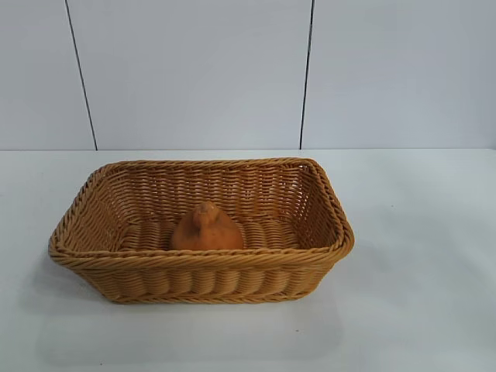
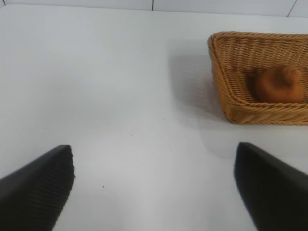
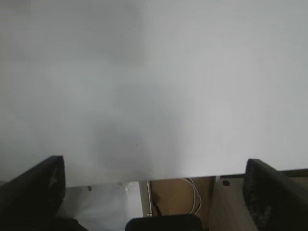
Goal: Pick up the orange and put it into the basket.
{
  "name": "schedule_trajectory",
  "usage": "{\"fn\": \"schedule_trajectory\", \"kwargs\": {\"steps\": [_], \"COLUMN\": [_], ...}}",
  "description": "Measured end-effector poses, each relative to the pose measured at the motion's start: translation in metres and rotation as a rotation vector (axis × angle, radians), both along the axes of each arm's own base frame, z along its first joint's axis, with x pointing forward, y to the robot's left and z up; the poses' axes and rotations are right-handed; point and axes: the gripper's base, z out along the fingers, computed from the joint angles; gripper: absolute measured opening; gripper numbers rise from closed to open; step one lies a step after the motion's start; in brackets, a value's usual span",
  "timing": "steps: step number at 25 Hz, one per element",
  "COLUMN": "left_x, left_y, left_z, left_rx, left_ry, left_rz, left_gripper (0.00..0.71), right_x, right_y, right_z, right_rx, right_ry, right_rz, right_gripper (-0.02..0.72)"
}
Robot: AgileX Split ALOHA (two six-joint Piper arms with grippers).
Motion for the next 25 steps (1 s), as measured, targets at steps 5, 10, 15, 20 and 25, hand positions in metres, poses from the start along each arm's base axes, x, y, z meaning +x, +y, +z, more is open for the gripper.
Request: {"fn": "schedule_trajectory", "kwargs": {"steps": [5,10,15,20,25], "left_x": [0.000,0.000,0.000,0.000,0.000], "left_y": [0.000,0.000,0.000,0.000,0.000], "left_z": [0.000,0.000,0.000,0.000,0.000], "left_rx": [0.000,0.000,0.000,0.000,0.000], "left_ry": [0.000,0.001,0.001,0.001,0.001], "left_rz": [0.000,0.000,0.000,0.000,0.000], "left_gripper": [0.645,0.645,0.645,0.645,0.645], "right_x": [-0.066,-0.110,-0.142,-0.169,-0.193], "right_y": [0.000,-0.001,-0.001,-0.001,-0.001], "right_z": [-0.010,-0.003,0.018,0.025,0.029], "right_rx": [0.003,0.003,0.006,0.006,0.019], "right_ry": [-0.188,-0.426,-0.691,-0.869,-1.030], "right_rz": [0.014,0.019,0.020,0.020,0.044], "right_gripper": [0.694,0.694,0.694,0.694,0.694]}}
